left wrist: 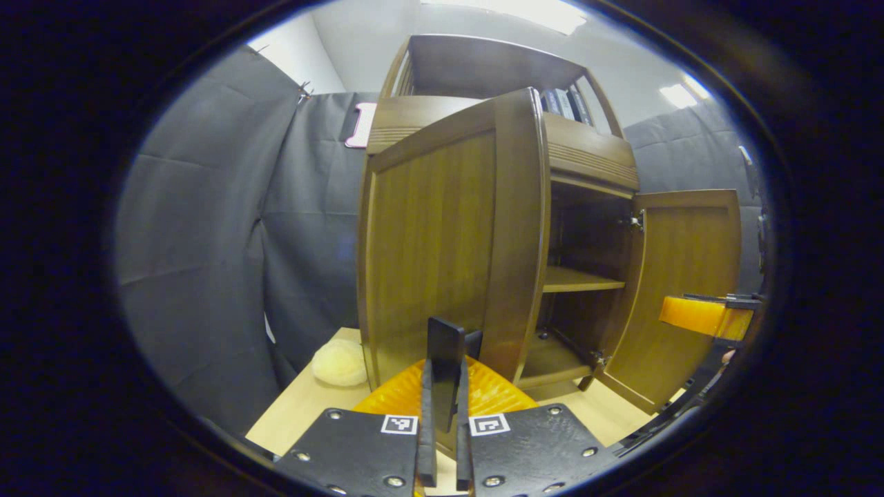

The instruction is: Open the right door of the double-door shoe cabinet with the right hand, and open the left door with the left hand.

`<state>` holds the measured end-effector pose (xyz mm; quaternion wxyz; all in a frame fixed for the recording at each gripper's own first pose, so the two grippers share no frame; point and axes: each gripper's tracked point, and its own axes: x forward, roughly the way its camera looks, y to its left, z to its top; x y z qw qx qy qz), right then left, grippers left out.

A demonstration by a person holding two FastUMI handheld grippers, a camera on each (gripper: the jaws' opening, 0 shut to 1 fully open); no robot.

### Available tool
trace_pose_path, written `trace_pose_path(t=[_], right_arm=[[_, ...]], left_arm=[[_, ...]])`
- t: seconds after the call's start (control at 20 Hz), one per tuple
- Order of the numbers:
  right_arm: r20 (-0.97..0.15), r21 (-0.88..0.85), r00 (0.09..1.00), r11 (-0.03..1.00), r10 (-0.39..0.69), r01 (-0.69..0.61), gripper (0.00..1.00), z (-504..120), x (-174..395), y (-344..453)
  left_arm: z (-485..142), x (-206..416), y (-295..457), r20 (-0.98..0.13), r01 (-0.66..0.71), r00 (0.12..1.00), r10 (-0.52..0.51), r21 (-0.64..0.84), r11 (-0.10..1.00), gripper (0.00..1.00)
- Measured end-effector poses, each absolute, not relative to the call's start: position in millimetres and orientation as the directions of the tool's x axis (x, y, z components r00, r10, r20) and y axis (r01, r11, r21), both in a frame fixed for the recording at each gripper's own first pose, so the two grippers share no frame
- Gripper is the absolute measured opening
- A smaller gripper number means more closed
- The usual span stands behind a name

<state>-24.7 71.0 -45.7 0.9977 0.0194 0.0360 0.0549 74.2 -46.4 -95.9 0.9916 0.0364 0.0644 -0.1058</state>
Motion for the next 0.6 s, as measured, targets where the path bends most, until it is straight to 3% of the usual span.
trace_pose_path(t=[0.4,0.6], right_arm=[[-0.066,0.040,0.991,0.993,0.112,-0.110,0.93,-45,-30,79],[-0.068,0.044,0.992,0.994,0.102,-0.099,0.92,-45,-30,78]], left_arm=[[-89,61,1,-0.123,0.209,0.972,-0.202,0.050,0.977,0.14],[-83,65,48,-0.112,0.139,0.985,-0.131,0.066,0.988,0.14]])
